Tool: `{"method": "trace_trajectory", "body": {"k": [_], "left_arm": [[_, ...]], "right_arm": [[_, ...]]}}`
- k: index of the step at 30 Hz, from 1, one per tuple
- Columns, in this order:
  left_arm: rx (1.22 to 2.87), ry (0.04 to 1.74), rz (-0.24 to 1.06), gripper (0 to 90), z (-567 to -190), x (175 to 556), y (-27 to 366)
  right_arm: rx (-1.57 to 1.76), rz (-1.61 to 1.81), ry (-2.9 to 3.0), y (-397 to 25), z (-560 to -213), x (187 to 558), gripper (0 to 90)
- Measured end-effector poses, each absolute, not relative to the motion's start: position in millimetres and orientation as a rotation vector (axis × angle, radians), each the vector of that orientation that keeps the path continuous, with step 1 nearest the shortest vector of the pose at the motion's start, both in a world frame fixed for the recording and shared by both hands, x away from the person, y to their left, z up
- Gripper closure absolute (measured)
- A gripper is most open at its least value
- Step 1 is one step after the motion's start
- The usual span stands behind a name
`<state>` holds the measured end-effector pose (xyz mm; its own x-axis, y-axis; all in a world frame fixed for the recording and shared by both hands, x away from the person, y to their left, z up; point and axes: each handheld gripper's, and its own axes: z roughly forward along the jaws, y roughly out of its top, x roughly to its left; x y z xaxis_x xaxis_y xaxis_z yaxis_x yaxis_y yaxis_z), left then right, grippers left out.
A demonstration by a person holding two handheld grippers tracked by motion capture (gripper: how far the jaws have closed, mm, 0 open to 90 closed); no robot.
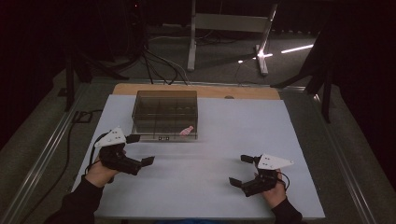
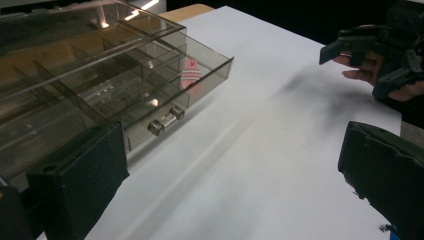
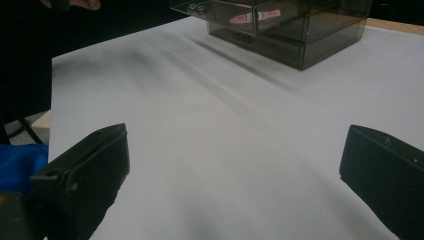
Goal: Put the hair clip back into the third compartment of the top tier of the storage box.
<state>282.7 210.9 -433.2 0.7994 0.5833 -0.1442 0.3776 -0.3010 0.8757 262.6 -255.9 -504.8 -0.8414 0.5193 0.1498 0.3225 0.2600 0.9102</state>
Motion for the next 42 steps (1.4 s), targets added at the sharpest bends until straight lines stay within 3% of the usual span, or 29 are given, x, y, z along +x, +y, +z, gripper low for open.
{"method": "trace_trajectory", "body": {"k": [25, 42], "left_arm": [[1.971, 0.797, 0.214, 0.5, -499.1, 269.5, 223.7], [1.956, 0.88, 0.275, 0.5, -509.8, 251.9, 246.5]], "right_arm": [[0.797, 1.627, 2.348, -256.1, -504.8, 262.6, 0.0], [0.795, 1.626, 2.347, -256.3, -504.5, 262.2, 0.0]]}}
